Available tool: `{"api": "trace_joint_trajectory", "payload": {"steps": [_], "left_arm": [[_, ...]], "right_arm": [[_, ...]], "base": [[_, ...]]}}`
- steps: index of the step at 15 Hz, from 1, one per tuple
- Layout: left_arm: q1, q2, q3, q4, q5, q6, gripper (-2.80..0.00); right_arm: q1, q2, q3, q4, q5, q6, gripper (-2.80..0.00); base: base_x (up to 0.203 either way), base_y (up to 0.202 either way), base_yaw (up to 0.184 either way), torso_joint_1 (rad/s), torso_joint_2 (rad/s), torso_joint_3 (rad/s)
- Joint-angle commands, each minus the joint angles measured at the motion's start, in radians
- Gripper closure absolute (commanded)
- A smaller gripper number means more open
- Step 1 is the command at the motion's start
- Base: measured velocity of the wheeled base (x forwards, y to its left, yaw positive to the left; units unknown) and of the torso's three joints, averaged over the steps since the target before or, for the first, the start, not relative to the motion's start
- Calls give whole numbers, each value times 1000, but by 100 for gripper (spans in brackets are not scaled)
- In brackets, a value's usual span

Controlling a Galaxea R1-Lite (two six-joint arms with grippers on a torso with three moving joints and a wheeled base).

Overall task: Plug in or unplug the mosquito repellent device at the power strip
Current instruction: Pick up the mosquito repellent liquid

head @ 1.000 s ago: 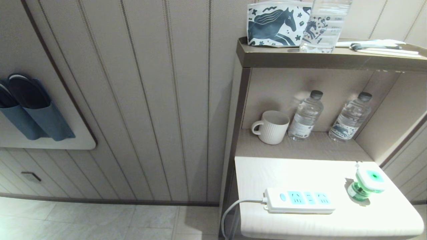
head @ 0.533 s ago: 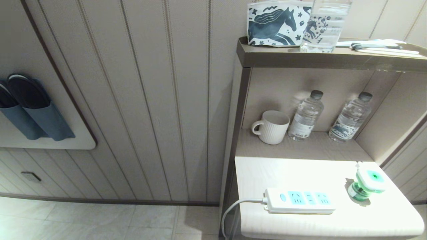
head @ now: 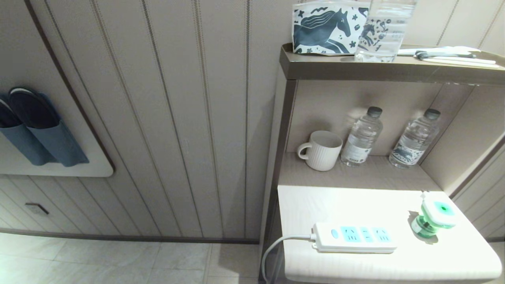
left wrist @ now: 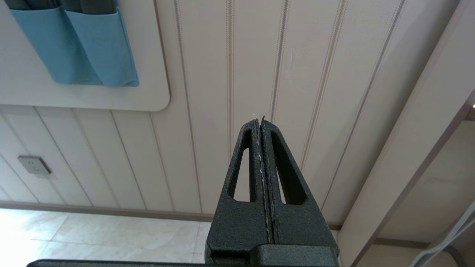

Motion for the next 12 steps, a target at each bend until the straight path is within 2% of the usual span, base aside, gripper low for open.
{"api": "trace_joint_trajectory", "payload": {"steps": [1,7,8,11,12], "left_arm": [[0,1,0,-1,0,0,0],[0,1,0,-1,0,0,0],[0,1,0,-1,0,0,0],[0,1,0,-1,0,0,0],[0,1,0,-1,0,0,0]], "right_arm": [[6,17,15,-1,-3,-3,0],[11,18,9,1,5,-1,0],[26,6,2,30,11,-1,0],[140,-119,-52,220,19,0,0],[147,-126,-57,232,19,0,0]], "base": [[0,0,0,0,0,0],[0,0,0,0,0,0],[0,0,0,0,0,0],[0,0,0,0,0,0],[0,0,0,0,0,0]]}}
